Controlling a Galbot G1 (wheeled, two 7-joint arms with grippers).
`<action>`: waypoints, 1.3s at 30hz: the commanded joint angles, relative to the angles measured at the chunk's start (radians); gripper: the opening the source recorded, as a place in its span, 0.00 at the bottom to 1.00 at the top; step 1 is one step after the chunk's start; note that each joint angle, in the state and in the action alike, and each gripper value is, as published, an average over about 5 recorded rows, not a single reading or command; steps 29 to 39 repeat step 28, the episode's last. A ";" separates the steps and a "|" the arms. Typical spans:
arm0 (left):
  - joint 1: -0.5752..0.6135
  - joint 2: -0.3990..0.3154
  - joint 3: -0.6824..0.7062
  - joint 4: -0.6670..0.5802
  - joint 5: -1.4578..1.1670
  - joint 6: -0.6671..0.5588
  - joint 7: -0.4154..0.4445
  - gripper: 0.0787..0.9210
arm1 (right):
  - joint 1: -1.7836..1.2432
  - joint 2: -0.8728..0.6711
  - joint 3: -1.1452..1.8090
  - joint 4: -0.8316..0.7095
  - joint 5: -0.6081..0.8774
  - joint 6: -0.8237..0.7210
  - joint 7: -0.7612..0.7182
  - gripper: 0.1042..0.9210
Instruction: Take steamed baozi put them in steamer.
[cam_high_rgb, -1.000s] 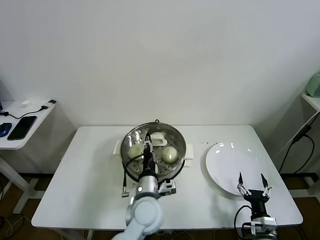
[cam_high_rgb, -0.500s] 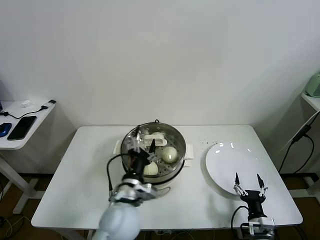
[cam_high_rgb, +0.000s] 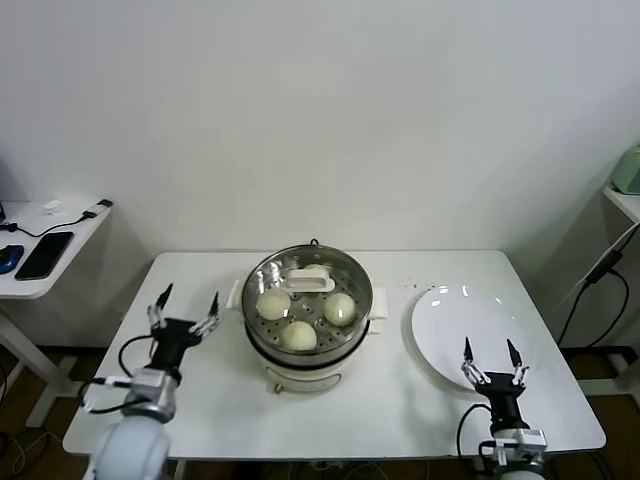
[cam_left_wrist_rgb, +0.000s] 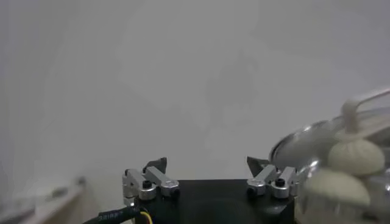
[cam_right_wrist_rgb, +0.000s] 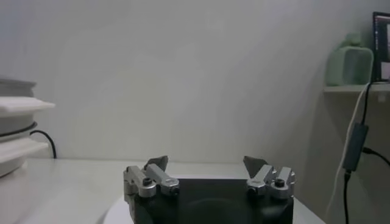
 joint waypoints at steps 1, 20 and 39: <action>0.062 0.076 -0.165 0.170 -0.398 -0.155 0.007 0.88 | 0.006 0.001 -0.008 -0.008 0.014 0.004 -0.003 0.88; 0.105 0.019 -0.024 0.205 -0.299 -0.305 0.032 0.88 | -0.001 0.000 -0.011 -0.007 0.018 -0.016 -0.010 0.88; 0.111 0.015 -0.018 0.195 -0.286 -0.307 0.032 0.88 | -0.003 -0.001 -0.011 -0.003 0.019 -0.020 -0.011 0.88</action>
